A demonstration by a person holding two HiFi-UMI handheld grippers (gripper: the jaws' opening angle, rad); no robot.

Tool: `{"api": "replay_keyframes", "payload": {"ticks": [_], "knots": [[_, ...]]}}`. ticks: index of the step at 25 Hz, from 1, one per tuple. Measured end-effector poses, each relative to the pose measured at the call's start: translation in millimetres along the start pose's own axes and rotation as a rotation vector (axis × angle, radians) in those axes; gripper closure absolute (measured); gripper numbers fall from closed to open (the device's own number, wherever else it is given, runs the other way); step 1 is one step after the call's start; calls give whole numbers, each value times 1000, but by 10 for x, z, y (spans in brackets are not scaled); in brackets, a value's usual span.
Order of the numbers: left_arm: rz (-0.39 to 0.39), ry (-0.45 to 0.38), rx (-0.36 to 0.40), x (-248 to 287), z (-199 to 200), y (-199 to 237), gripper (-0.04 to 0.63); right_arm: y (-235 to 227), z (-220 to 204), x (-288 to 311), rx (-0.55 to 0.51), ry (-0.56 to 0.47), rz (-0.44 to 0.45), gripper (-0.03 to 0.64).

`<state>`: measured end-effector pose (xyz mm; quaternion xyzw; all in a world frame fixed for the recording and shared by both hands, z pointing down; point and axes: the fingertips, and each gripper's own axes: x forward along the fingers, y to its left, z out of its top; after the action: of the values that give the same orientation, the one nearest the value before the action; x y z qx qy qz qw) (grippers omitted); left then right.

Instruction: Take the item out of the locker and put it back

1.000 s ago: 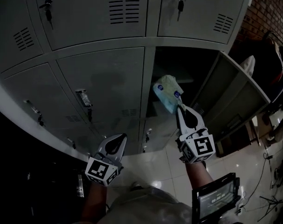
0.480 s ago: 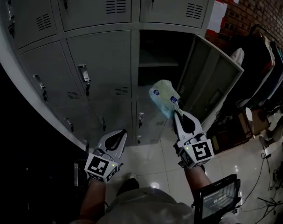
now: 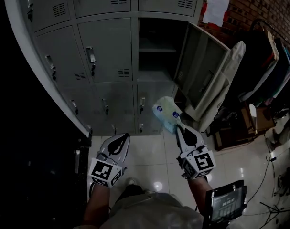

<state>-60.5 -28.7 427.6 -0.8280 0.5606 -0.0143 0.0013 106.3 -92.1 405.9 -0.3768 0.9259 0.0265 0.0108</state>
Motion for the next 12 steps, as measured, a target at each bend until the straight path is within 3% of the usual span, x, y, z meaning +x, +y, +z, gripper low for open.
{"api": "replay_keyframes", "payload": {"ticks": [12], "knots": [[7,-10,5,-185,97,133,591,143,217,101,-26,-34,-10,610]]}}
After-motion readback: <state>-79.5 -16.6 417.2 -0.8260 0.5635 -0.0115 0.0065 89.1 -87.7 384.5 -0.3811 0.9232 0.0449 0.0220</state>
